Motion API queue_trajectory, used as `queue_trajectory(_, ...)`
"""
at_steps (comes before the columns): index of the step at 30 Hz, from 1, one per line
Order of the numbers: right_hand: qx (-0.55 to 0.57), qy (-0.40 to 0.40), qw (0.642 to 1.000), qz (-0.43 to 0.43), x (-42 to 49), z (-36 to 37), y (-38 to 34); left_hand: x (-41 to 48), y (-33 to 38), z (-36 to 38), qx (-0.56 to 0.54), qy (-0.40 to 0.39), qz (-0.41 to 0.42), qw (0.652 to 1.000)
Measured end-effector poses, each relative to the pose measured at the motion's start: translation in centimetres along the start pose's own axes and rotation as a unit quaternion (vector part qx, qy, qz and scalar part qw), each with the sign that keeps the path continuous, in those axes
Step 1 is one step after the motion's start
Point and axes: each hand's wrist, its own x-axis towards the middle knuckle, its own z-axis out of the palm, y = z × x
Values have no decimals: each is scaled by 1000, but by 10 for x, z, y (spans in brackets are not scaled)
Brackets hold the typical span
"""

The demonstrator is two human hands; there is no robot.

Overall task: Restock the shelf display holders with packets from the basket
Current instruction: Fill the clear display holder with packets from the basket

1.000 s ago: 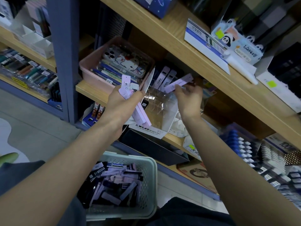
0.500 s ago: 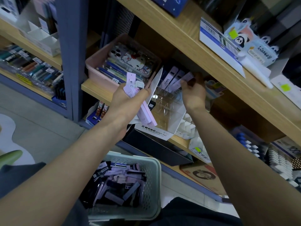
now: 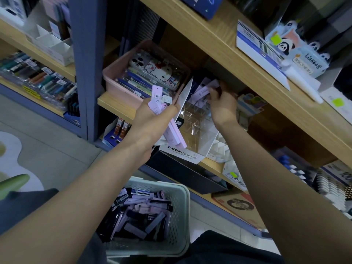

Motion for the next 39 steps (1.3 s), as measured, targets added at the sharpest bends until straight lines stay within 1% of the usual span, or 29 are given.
queue_trajectory(2, 31, 8, 999, 6, 2, -3, -1, 0, 0, 0, 3, 0, -1, 1000)
queue_trajectory(5, -15, -19, 1000, 1, 2, -7, 0, 0, -1, 2, -1, 0, -4, 1000)
queue_trajectory(10, -18, -17, 999, -19, 4, 1, 5, 2, -3, 3, -2, -2, -10, 1000)
queue_trajectory(13, -90, -2, 996, -27, 10, 4, 7, 2, -3, 3, -3, -7, -15, 1000)
queue_trajectory(18, -175, 2, 985, 6, 16, 8, 3, 4, -5, 4, -1, -3, -10, 1000)
queue_trajectory(20, -203, 17, 979, -6, 11, 5, -3, 5, -5, 5, -3, 1, -7, 1000)
queue_trajectory(22, -166, 52, 984, -44, -1, 2, -8, 5, -5, 5, -4, 6, -4, 1000)
queue_trajectory(24, -73, 63, 991, -90, -17, 0, -14, 5, -6, 5, -7, 9, -2, 1000)
queue_trajectory(25, -23, 41, 994, -102, -26, -1, -16, 5, -6, 5, -7, 11, 0, 1000)
queue_trajectory(26, 30, -5, 995, -97, -37, -3, -21, 6, -7, 4, -8, 14, 2, 1000)
queue_trajectory(27, 80, -70, 992, -73, -46, -6, -26, 6, -7, 4, -11, 16, 3, 1000)
queue_trajectory(29, 156, -218, 963, 0, -64, -15, -37, 7, -8, 3, -25, 14, 2, 1000)
queue_trajectory(30, 173, -281, 944, 26, -71, -20, -41, 7, -9, 2, -35, 14, 3, 999)
queue_trajectory(31, 181, -327, 927, 38, -75, -24, -41, 7, -9, 2, -43, 18, 4, 999)
queue_trajectory(32, 190, -355, 914, 38, -79, -26, -41, 8, -8, 1, -47, 23, 6, 999)
queue_trajectory(34, 211, -380, 900, 26, -82, -29, -36, 9, -9, -1, -38, 21, 15, 999)
queue_trajectory(36, 219, -390, 894, 21, -83, -32, -32, 9, -9, -2, -24, 11, 22, 999)
queue_trajectory(39, 224, -400, 888, 40, -84, -38, -30, 5, -7, 0, -14, -8, 16, 1000)
